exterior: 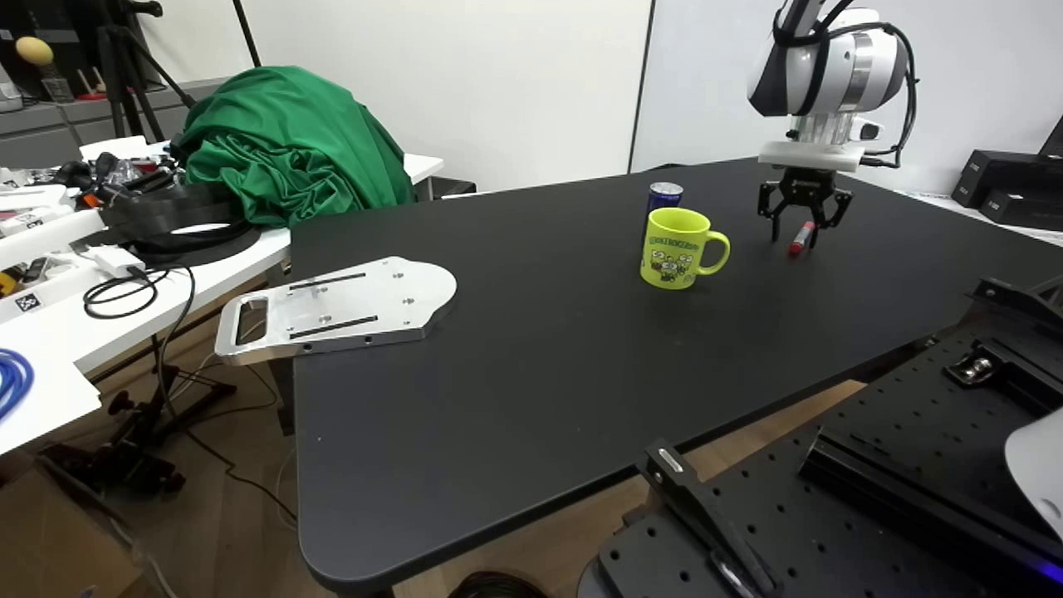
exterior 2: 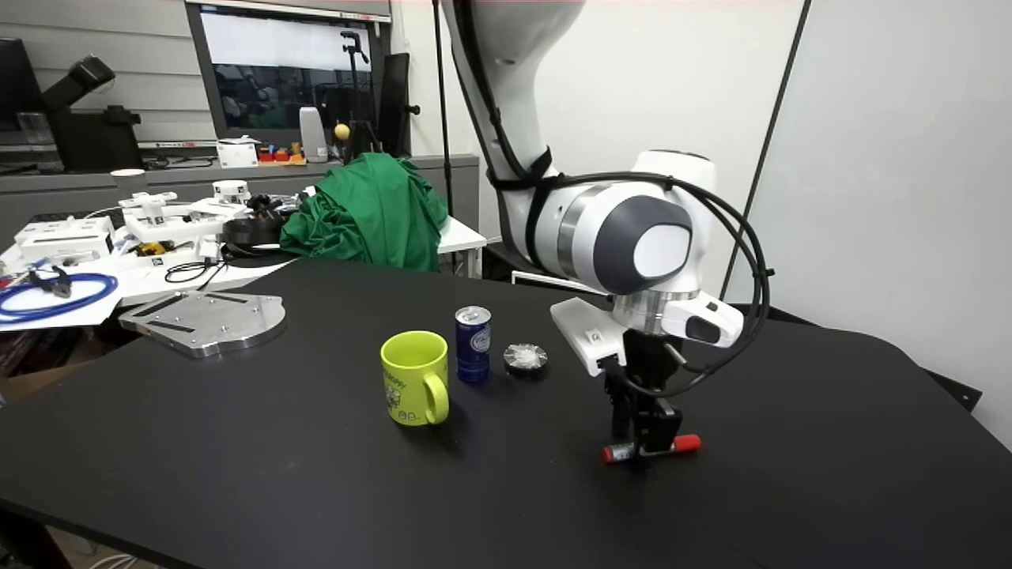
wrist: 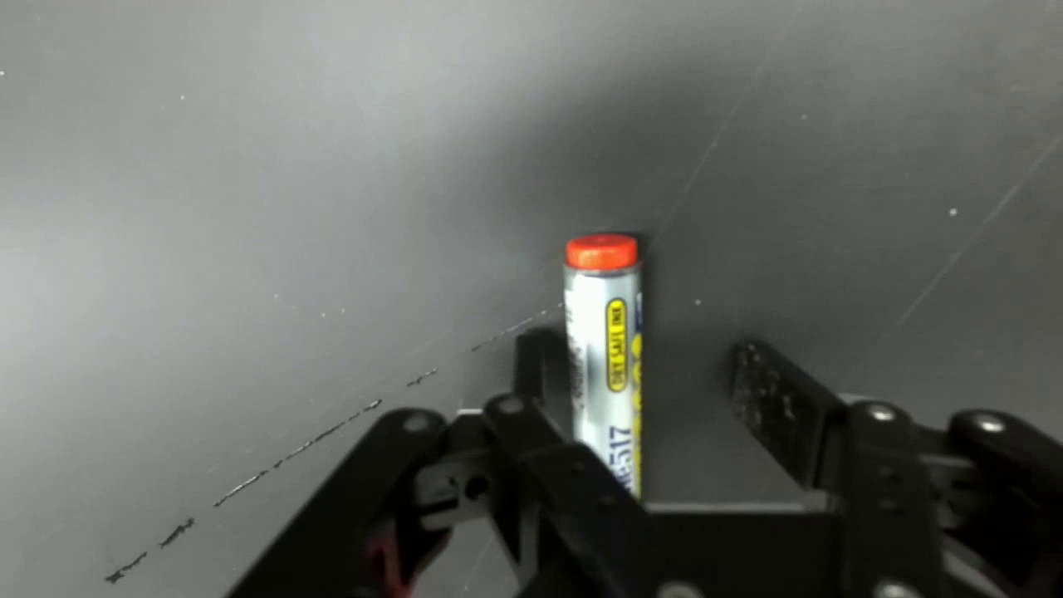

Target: Pick the marker and put it in the cup

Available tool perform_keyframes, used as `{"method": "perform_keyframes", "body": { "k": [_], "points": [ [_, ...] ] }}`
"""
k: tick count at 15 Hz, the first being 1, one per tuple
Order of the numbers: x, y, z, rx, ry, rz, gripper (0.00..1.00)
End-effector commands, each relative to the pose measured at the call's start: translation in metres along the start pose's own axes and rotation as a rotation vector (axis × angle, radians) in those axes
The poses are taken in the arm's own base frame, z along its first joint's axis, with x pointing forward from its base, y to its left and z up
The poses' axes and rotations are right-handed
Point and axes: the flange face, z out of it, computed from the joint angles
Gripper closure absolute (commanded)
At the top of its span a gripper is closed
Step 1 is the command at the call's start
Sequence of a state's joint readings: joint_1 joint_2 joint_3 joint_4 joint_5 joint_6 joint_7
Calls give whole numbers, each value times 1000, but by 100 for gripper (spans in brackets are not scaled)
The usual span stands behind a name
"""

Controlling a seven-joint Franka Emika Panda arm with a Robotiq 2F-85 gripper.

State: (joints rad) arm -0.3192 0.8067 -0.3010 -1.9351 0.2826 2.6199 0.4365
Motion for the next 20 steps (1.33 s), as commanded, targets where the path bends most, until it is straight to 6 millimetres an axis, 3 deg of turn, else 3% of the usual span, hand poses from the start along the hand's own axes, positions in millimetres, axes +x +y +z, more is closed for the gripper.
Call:
{"method": "perform_keyframes", "body": {
  "k": [1, 5, 10, 15, 20],
  "points": [
    [11, 5, -2, 35, -21, 40, 69],
    [26, 11, -5, 37, -47, 147, 97],
    [34, 11, -24, 14, -205, 231, 94],
    [16, -13, -40, 15, -474, 195, 94],
    [-14, -41, -56, 19, -580, 156, 94]
  ]
}}
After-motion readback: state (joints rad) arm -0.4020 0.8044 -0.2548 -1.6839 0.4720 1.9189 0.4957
